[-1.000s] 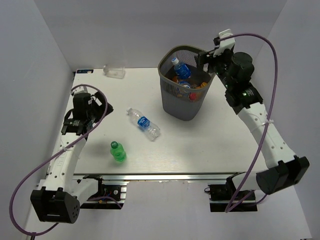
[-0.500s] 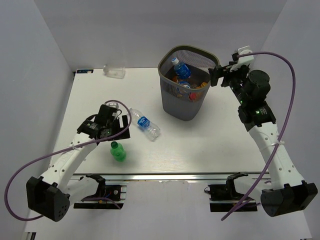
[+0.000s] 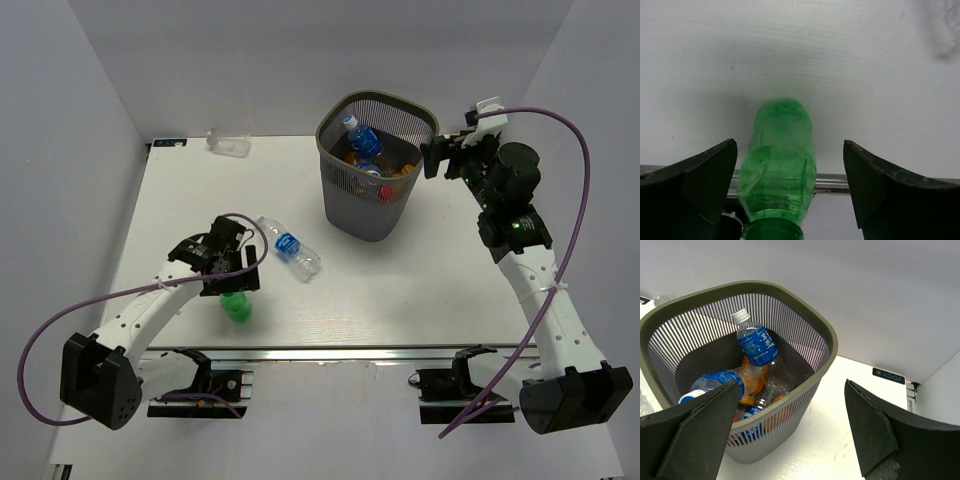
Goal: Put the plastic bottles in the bin
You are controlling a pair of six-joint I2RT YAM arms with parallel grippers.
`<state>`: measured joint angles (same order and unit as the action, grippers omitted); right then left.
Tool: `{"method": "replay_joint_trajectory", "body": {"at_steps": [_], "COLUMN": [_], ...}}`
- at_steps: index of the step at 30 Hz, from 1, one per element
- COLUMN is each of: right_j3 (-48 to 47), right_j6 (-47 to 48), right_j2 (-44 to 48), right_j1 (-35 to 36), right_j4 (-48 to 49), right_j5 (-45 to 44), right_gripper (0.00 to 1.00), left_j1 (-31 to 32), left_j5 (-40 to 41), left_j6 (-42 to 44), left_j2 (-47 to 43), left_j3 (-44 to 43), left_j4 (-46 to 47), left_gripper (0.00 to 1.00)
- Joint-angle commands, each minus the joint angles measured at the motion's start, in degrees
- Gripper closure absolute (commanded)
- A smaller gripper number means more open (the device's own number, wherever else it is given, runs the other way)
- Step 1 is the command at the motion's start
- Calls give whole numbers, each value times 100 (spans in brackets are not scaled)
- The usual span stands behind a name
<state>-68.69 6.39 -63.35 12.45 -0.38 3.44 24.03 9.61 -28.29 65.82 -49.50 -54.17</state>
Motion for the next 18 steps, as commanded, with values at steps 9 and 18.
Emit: {"method": "replay_joint_trajectory", "body": {"at_steps": [9, 18], "right_j3": [66, 198], "right_j6": [-15, 46], "right_j2": [77, 157], "right_j1": [-111, -128], "right_j4": [100, 126], "right_j5": [69, 130], "right_gripper": [11, 11], "left_j1": [154, 163], "left_j5": [-223, -134], "left_j6": [-194, -141], "left_j2": [18, -43], "left_j3": [388, -59], "left_j4": [-111, 12], "left_gripper": [16, 60]}}
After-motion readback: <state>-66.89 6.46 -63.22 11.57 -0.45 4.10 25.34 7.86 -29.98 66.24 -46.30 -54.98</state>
